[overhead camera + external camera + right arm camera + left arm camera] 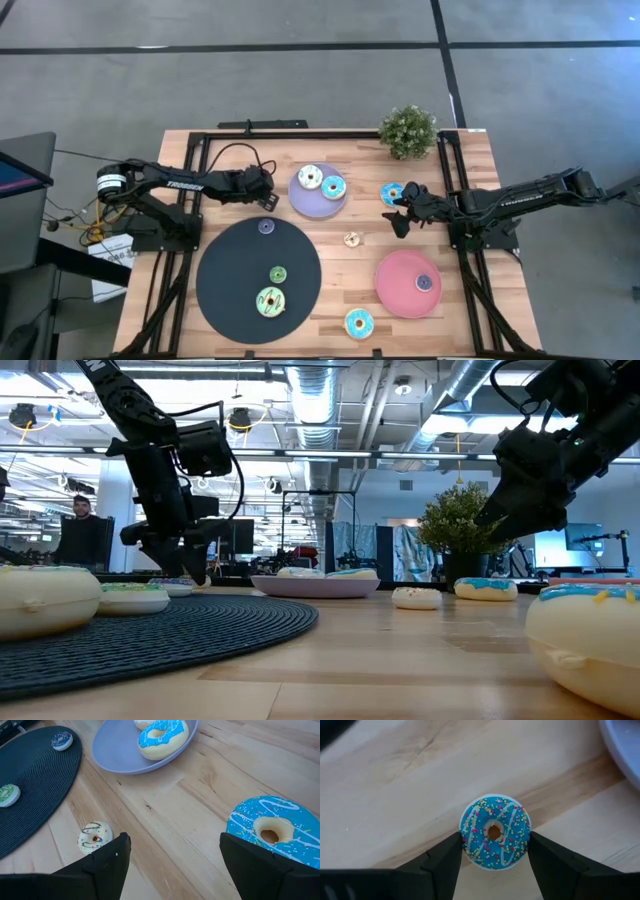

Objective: Pick & Place donuts
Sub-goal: Put the small light blue donut on the pink plate

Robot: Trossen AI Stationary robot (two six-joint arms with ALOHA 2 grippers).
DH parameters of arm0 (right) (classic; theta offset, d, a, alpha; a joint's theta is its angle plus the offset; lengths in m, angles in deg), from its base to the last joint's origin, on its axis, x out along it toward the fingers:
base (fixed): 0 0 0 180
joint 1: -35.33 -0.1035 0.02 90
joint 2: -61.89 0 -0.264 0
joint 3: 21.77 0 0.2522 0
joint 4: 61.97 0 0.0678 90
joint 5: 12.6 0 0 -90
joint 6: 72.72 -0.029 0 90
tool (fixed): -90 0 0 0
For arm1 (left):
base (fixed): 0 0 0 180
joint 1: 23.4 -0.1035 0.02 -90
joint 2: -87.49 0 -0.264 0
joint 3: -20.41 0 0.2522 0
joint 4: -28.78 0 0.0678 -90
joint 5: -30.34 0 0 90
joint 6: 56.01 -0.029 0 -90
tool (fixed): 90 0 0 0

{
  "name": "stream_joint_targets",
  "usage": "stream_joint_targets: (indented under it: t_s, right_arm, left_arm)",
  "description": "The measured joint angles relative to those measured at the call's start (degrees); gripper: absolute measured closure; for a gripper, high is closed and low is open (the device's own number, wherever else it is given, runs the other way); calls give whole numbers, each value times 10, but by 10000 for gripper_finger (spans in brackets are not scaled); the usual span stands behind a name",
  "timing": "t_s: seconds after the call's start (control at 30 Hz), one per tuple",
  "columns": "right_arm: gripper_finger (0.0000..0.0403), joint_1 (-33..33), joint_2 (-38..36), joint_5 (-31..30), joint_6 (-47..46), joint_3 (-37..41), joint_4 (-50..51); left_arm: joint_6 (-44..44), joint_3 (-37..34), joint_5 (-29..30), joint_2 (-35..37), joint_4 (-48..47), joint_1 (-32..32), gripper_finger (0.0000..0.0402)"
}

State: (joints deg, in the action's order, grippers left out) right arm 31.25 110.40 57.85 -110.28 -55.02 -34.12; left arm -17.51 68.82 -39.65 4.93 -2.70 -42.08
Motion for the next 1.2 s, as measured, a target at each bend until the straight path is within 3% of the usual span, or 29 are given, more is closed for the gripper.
stream_joint_targets:
  t_s: [0.27,0.5,0.67,1.0,1.13,1.2]
  right_arm:
    - [107,0,0,-1,0,0,0]
    - [107,0,0,-1,0,0,0]
    - [107,0,0,-1,0,0,0]
    - [107,20,0,-6,3,0,0]
    - [107,41,0,-5,5,0,0]
    - [107,53,-1,-7,5,0,1]
  left_arm:
    - [-4,11,4,0,7,9,190]
    - [-35,63,85,0,9,76,190]
    - [-69,121,106,0,14,125,190]
    - [-170,144,61,-2,219,191,190]
    - [-218,151,43,-38,289,211,190]
    - [-238,187,12,-82,302,218,190]
